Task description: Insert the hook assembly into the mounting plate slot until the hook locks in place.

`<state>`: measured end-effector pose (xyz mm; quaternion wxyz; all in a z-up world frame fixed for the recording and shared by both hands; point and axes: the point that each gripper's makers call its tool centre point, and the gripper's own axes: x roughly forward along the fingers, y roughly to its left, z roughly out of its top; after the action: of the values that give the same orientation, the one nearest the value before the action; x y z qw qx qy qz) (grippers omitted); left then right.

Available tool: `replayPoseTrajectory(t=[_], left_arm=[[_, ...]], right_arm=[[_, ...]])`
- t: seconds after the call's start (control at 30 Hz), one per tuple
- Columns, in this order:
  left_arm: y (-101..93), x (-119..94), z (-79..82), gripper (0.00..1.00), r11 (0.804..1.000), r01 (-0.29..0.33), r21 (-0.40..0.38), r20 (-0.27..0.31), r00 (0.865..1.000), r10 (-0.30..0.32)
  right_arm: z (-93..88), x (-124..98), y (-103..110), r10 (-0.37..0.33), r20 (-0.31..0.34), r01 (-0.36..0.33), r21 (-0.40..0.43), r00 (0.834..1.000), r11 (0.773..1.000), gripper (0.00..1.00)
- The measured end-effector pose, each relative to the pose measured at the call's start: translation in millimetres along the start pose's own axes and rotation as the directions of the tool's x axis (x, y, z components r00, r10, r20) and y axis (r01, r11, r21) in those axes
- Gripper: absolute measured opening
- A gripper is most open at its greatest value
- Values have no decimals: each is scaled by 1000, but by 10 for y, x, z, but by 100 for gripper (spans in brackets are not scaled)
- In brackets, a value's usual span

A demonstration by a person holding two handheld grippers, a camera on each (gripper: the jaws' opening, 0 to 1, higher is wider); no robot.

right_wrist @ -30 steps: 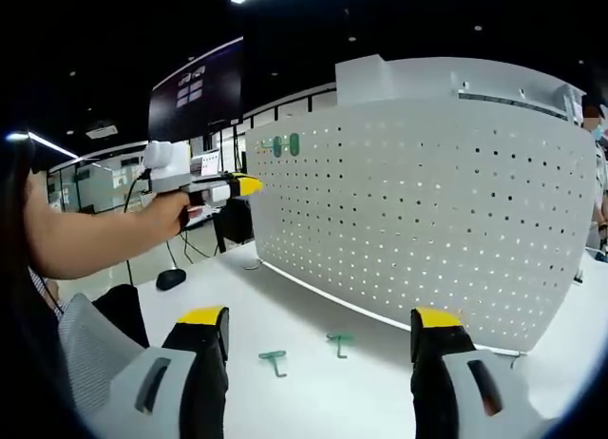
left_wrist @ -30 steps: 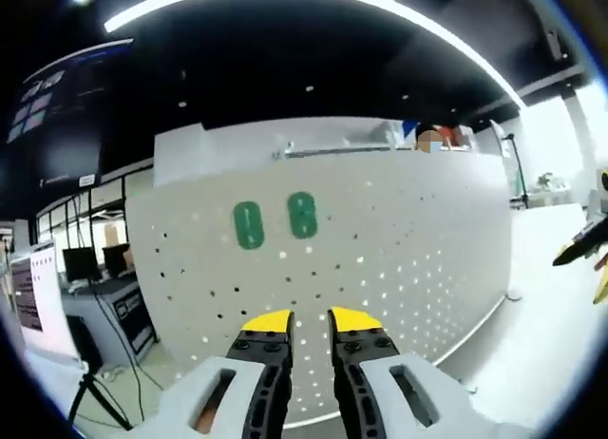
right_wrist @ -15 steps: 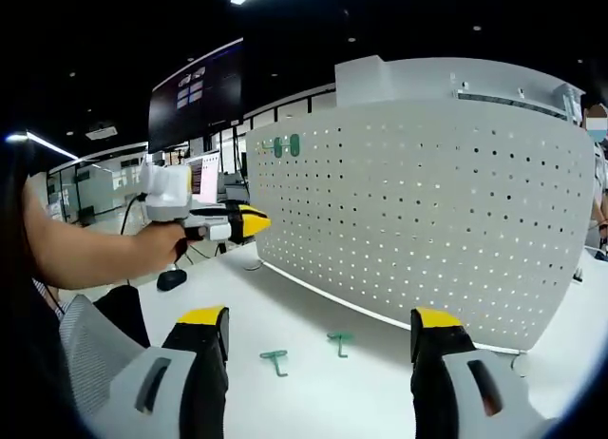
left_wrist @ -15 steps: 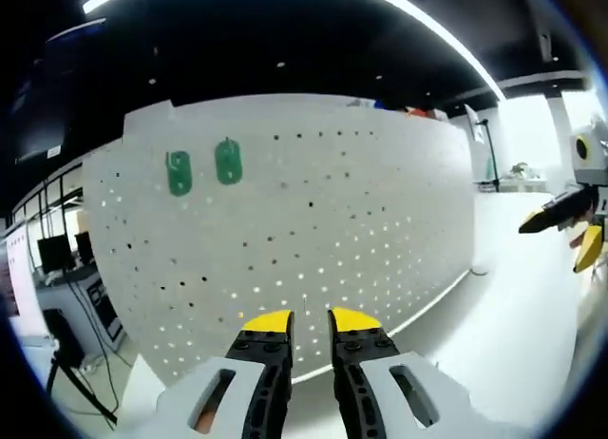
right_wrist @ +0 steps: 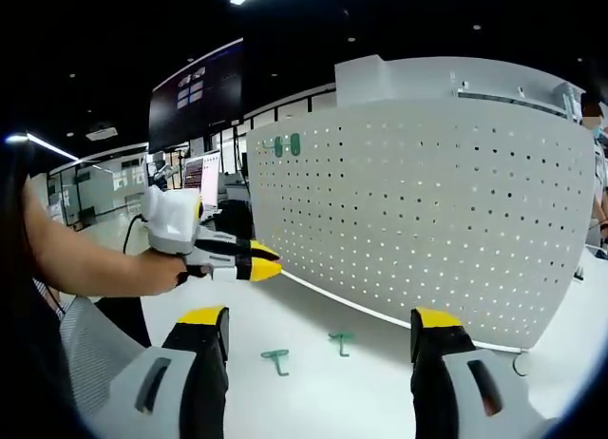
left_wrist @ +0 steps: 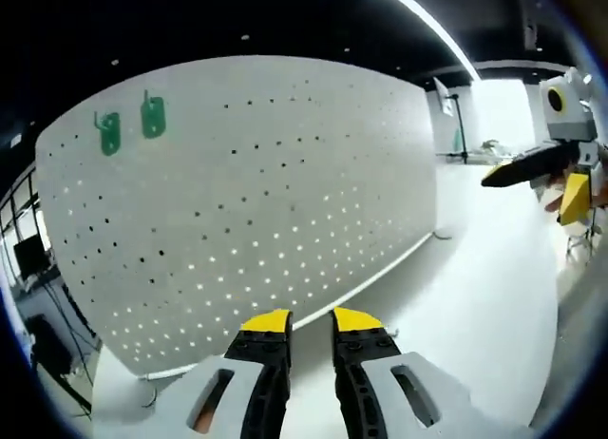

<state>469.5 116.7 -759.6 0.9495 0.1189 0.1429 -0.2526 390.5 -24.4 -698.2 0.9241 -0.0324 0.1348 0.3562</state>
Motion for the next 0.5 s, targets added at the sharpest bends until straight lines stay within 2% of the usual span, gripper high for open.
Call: replayPoseTrajectory(t=[0.33,0.5], left_arm=[[-278,57,-245,18,996,82,16,-90,993,-80],[-413,62,-418,19,991,132,13,-162,978,-128]], right_arm=[[-15,-6,-4,-1,-1,1,6,1000,1000,77],[-17,-5,1,0,-2,0,6,1000,1000,77]])
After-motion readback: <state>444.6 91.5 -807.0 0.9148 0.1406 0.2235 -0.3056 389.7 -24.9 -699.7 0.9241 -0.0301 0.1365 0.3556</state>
